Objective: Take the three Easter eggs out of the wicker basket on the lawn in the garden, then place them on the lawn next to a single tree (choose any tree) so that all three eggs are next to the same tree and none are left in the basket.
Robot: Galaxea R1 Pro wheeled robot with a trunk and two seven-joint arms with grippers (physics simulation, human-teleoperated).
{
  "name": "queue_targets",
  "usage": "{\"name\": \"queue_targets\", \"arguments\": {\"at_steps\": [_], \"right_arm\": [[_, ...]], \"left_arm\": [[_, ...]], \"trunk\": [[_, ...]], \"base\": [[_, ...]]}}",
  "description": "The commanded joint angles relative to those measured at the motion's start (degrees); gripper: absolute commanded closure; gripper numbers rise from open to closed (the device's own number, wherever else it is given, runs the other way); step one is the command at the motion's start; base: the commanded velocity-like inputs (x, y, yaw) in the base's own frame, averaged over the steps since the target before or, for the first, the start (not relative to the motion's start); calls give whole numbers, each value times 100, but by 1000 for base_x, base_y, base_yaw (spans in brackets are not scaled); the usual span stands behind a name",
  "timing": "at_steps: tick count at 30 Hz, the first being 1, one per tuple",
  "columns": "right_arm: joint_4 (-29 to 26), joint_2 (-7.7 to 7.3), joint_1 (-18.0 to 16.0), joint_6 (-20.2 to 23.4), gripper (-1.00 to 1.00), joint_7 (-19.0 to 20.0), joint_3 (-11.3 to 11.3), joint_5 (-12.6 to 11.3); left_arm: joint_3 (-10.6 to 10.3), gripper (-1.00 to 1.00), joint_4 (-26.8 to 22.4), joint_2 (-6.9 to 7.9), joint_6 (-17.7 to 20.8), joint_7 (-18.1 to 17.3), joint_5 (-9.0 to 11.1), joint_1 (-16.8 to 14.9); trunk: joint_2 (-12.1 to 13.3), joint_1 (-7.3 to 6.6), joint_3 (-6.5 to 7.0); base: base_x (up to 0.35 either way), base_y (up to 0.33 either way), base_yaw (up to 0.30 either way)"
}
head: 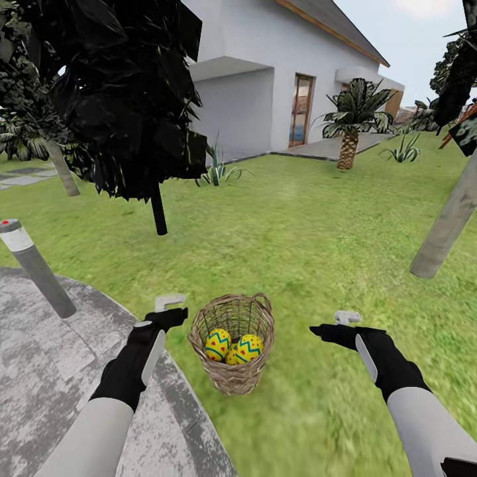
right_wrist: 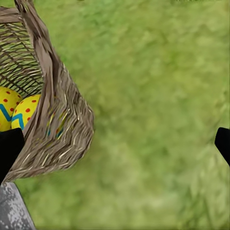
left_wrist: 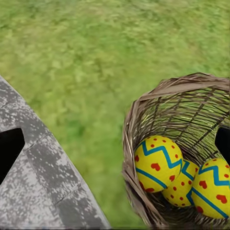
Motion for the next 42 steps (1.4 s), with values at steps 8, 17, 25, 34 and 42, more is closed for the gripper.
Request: {"name": "queue_targets", "arguments": {"at_steps": [8,17,25,34,42], "right_arm": [[-20,0,-10,33,-100,17,-23,-29],[-30,0,-11,33,-100,4,-24,-28],[-29,0,-11,33,-100,4,-24,-25],[-27,0,-11,33,-100,4,-24,-28],[-27,0,-11,33,-100,4,-24,-28]], "left_arm": [[8,-100,158,-10,12,15,37,-2],[10,-100,161,-10,2,15,36,-3],[10,-100,161,-10,-5,18,37,-2],[14,-100,161,-10,-7,24,40,-2],[32,-100,152,18,-17,30,357,-3]], "trunk": [[-2,-1,-6],[-2,-1,-6],[-2,-1,-6],[-2,-1,-6],[-2,-1,-6]], "base": [[97,-265,36],[113,-317,265],[113,-318,288],[121,-316,289],[145,-206,289]]}}
